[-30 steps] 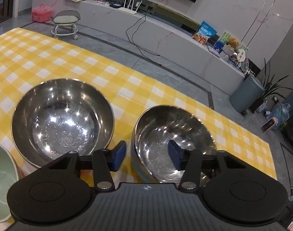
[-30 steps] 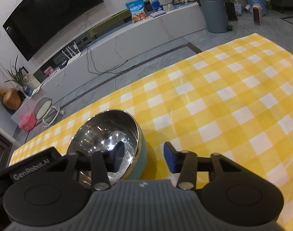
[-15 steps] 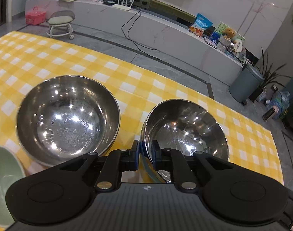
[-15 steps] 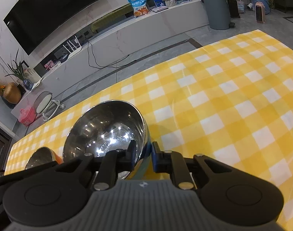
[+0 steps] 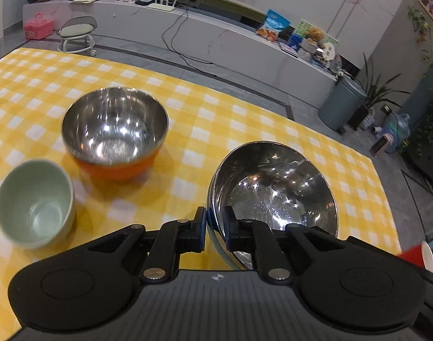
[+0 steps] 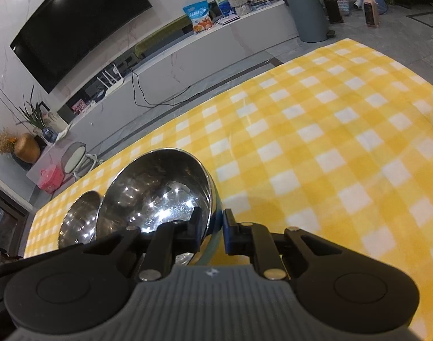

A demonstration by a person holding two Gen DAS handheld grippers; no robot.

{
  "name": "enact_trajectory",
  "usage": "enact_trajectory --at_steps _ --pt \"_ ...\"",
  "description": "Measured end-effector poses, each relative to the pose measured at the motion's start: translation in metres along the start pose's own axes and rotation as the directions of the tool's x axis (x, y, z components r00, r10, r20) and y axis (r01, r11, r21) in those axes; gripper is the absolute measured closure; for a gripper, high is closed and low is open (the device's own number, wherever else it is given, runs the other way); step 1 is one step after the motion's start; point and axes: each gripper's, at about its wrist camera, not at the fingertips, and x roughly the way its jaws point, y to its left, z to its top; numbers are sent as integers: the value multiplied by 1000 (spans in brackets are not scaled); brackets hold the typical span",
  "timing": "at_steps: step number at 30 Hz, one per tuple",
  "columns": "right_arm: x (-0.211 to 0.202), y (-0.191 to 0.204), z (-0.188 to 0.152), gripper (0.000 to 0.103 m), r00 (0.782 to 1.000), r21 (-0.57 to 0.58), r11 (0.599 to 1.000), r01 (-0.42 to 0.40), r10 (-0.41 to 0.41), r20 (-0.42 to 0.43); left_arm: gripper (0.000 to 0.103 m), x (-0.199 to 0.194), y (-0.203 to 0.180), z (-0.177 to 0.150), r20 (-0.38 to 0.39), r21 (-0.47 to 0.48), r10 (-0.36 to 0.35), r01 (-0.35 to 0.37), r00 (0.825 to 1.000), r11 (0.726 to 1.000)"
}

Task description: Organize plates and bowls

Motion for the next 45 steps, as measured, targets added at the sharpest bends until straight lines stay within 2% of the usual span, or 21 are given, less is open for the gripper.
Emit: enact_trajectory --at_steps 9,16,31,45 --pt "-58 -14 -28 90 1000 -33 999 -1 1 11 90 -36 1 -35 -32 -24 -34 33 999 999" --pt "-77 -34 -45 89 1000 3 1000 -30 30 -11 90 -45 8 -59 -61 -67 -35 30 998 997" --pt "-71 -59 -62 90 993 63 998 -23 30 -114 88 -45 3 -87 -133 -61 32 -41 991 997" --pt "-65 -61 -65 85 988 89 996 18 -4 -155 88 -42 7 -92 -157 -52 12 -20 988 998"
